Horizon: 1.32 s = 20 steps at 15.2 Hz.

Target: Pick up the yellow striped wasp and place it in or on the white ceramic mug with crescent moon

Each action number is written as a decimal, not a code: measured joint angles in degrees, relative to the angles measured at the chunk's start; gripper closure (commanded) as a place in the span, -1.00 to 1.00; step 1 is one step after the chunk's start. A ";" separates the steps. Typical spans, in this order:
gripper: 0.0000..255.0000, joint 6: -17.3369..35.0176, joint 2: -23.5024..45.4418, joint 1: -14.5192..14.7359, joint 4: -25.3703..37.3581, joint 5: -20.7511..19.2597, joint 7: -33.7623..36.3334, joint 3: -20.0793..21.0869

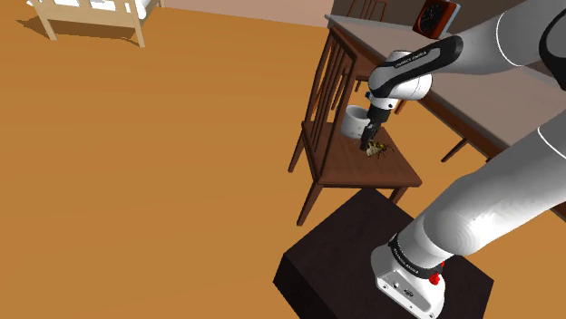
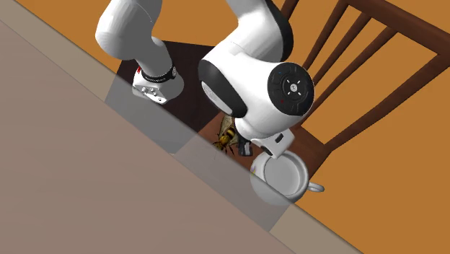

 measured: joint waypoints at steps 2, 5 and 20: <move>1.00 -1.76 -1.10 0.00 0.78 -0.46 0.62 0.29; 1.00 -4.16 -2.91 -0.17 1.55 -1.28 1.33 0.61; 1.00 -16.83 -9.46 -0.57 8.19 -3.24 3.65 2.56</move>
